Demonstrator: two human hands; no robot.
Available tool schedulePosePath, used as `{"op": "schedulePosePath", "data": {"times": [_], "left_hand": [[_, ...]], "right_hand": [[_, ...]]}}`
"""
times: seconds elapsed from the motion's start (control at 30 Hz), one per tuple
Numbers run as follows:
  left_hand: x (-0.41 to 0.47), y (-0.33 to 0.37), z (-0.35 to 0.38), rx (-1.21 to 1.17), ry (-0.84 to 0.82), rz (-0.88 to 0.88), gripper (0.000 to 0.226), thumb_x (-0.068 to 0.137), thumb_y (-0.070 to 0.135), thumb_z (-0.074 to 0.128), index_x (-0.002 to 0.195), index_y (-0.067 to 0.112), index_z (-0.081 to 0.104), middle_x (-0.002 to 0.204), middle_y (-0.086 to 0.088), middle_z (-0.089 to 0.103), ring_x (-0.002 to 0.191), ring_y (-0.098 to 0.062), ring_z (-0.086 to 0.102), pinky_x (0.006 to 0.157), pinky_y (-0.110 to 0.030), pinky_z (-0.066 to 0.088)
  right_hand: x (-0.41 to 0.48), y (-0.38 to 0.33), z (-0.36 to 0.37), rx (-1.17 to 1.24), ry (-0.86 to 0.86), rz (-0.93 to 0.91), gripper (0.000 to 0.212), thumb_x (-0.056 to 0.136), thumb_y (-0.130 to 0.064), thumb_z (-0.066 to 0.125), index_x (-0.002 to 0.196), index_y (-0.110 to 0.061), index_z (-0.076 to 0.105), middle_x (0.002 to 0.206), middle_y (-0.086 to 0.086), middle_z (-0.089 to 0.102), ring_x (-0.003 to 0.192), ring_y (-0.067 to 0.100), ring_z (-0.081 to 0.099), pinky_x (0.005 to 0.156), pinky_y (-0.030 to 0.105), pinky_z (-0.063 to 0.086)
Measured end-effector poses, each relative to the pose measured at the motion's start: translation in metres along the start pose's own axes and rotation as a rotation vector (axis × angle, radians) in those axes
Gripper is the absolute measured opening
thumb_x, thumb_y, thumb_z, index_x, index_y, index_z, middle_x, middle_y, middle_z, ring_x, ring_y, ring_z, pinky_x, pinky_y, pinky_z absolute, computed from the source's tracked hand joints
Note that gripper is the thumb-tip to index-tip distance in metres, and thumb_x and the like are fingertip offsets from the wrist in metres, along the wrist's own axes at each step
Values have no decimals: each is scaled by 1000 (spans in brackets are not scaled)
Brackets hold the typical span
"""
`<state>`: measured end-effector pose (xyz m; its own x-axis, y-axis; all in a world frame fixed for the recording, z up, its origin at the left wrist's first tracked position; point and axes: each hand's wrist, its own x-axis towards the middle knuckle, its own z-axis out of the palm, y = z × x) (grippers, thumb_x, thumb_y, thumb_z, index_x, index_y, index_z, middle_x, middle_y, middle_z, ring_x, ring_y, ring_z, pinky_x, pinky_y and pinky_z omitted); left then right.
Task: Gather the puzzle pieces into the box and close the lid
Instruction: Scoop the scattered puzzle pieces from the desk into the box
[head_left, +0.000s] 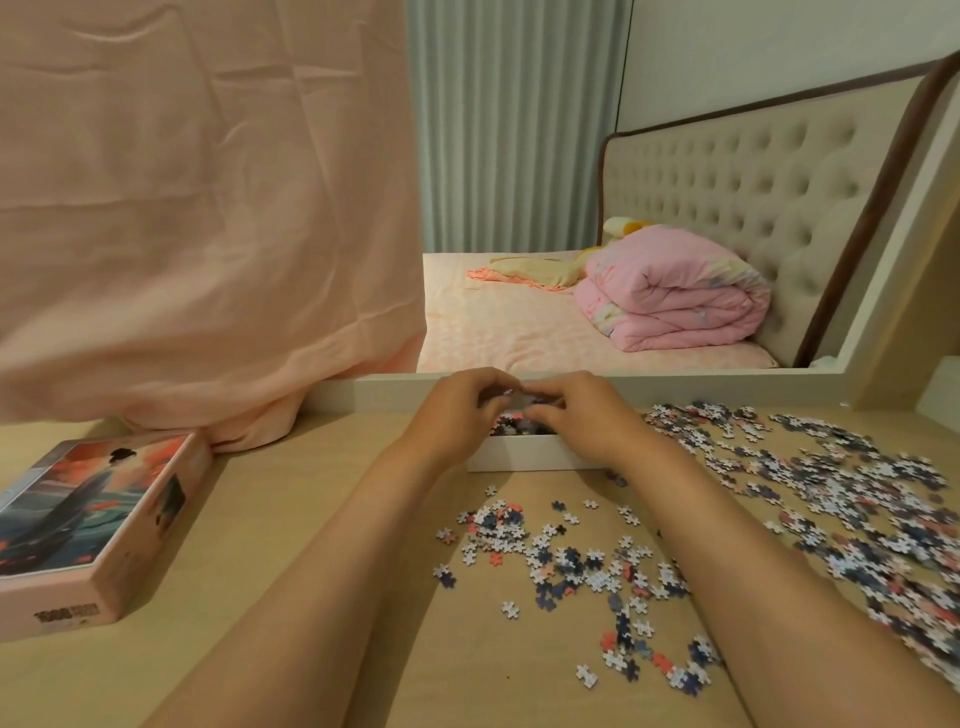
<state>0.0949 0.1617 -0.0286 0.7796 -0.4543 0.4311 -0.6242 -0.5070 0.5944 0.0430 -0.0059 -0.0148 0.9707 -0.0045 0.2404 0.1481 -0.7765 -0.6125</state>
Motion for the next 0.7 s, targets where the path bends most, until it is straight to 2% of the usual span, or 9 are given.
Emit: {"op": "schedulePosePath", "data": {"times": [0.1, 0.2, 0.3, 0.33, 0.4, 0.43, 0.5, 0.6, 0.7], "left_hand": [[2, -5, 0, -1, -48, -2, 26, 97, 15, 58, 121, 20, 67, 114, 5, 69, 95, 0, 58, 74, -4, 38], [3, -3, 1, 7, -70, -1, 28, 99, 16, 55, 125, 18, 66, 120, 3, 68, 103, -4, 59, 80, -8, 40], [2, 1, 3, 27, -126, -14, 31, 103, 19, 46, 130, 18, 62, 130, 1, 63, 119, -13, 56, 97, -22, 41], [2, 2, 4, 37, -138, -18, 33, 104, 19, 43, 132, 18, 60, 133, 1, 61, 123, -14, 54, 101, -25, 40], [2, 3, 0, 69, -135, -18, 35, 103, 15, 41, 133, 20, 59, 135, 2, 58, 125, -15, 51, 103, -26, 38], [2, 3, -3, 84, -135, -23, 36, 101, 13, 42, 130, 21, 61, 132, 3, 59, 122, -15, 52, 103, -27, 40], [0, 3, -12, 124, -187, -45, 35, 93, 13, 46, 116, 27, 68, 119, 7, 62, 109, -14, 57, 98, -33, 46], [-6, 7, -15, 278, -373, -69, 33, 86, 33, 45, 104, 30, 72, 112, 10, 63, 102, -15, 57, 95, -36, 44], [-8, 7, -7, 455, -465, -1, 47, 83, 40, 36, 119, 35, 66, 118, 6, 58, 110, -17, 51, 101, -35, 29]], "right_hand": [[1, 7, -1, -14, 56, 29, 28, 88, -27, 75, 115, -21, 74, 110, -2, 73, 97, 11, 64, 81, 23, 43], [0, 13, -6, -88, 107, 36, 15, 92, -32, 68, 92, -22, 78, 82, -6, 72, 81, 14, 64, 70, 29, 45], [-2, 15, -8, -139, 22, 57, 36, 101, -35, 52, 69, -23, 62, 62, -2, 56, 67, 22, 56, 62, 32, 37], [-1, 15, -8, -141, 4, 54, 35, 102, -35, 48, 72, -24, 63, 66, 1, 58, 71, 24, 57, 64, 33, 39], [0, 15, -7, -181, -22, 57, 30, 103, -36, 45, 110, -22, 70, 103, 8, 67, 99, 28, 62, 82, 37, 47], [1, 15, -7, -224, -35, 72, 38, 103, -37, 43, 132, -20, 61, 124, 11, 61, 115, 30, 57, 95, 40, 46], [0, 13, -10, -271, -55, 100, 47, 104, -36, 41, 148, -21, 44, 139, 11, 48, 127, 31, 48, 105, 42, 40], [-5, 8, -17, -222, -54, 48, 41, 99, -23, 46, 139, -26, 56, 128, 1, 53, 118, 23, 53, 100, 37, 43], [-13, -1, -19, -170, -224, 46, 35, 90, -21, 50, 107, -41, 73, 118, -7, 68, 104, 16, 62, 91, 34, 52]]}}
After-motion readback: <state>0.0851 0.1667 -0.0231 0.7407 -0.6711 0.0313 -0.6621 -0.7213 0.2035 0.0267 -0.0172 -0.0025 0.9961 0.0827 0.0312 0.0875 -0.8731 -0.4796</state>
